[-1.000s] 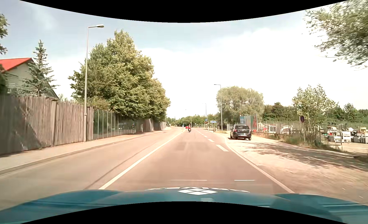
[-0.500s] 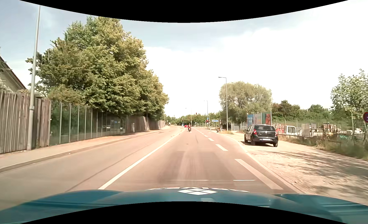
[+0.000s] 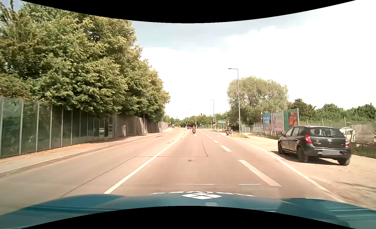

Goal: Follow the waypoints while adhering to traffic rules and regulations

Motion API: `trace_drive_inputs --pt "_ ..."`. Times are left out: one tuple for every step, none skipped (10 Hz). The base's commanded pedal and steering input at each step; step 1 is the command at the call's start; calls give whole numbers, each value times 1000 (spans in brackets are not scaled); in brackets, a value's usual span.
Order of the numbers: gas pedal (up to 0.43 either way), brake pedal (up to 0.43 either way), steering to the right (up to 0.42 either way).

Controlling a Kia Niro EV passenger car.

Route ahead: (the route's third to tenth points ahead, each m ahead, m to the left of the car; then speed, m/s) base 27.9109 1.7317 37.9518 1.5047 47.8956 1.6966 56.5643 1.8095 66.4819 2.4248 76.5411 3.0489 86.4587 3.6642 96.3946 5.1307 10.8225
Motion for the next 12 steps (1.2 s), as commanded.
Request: trace_drive_inputs --pt "0 171 -2" --pt "0 177 -1" --pt "0 183 -1" --pt "0 189 -1" --pt "0 189 -1" --pt "0 189 -1" --pt "0 189 -1" --pt "0 189 -1" --pt "0 189 -1" --pt "0 189 -1" --pt "0 189 -1" --pt "0 189 -1"
